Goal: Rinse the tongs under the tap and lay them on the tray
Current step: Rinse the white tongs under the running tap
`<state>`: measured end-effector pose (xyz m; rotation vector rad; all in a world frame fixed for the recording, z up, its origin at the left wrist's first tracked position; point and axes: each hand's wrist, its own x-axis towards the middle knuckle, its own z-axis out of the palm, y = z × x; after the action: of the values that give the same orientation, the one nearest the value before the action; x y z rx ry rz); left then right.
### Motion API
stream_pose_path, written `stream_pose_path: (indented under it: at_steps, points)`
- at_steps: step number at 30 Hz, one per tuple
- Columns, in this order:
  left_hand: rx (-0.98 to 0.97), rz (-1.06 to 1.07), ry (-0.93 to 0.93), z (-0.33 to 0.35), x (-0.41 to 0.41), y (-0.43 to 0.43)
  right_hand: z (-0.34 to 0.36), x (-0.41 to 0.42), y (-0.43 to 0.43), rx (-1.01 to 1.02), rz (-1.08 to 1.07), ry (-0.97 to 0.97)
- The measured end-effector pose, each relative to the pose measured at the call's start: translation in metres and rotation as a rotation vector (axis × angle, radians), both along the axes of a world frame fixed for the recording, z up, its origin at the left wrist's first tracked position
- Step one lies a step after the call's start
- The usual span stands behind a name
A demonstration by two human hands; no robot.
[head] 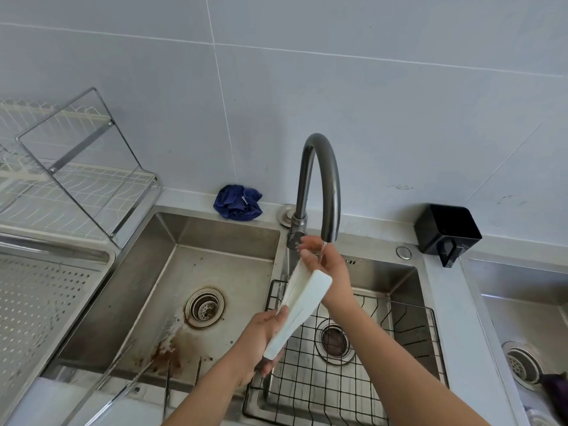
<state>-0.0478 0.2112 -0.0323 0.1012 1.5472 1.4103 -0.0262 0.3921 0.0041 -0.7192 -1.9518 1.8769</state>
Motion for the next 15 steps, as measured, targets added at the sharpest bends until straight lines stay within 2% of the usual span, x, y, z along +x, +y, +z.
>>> stream_pose_path:
  at_steps: [3,5,6,8,9,10,12,15]
  points:
    - [0.005,0.004,0.02,0.0,0.004,0.002,0.002,-0.003,-0.006,-0.178,-0.002,0.007]
    - [0.013,0.005,0.074,0.001,0.007,0.005,0.003,-0.007,-0.01,-0.313,-0.095,-0.018]
    - [0.014,0.006,0.098,0.002,0.007,0.006,0.004,-0.009,-0.011,-0.453,-0.145,-0.035]
    - [0.027,0.019,0.108,0.0,0.009,0.006,0.007,-0.009,-0.014,-0.864,-0.17,-0.016]
    - [0.035,0.026,0.107,-0.002,0.01,0.006,0.01,-0.008,-0.016,-1.015,-0.134,0.043]
    - [0.043,0.031,0.108,-0.003,0.01,0.006,0.011,-0.007,-0.017,-1.077,-0.08,0.124]
    - [0.068,0.026,0.121,-0.006,0.008,0.007,0.011,-0.002,-0.018,-1.009,0.041,0.233]
    - [0.067,-0.018,0.141,-0.01,0.006,0.012,0.009,0.0,-0.018,-0.811,0.167,0.277]
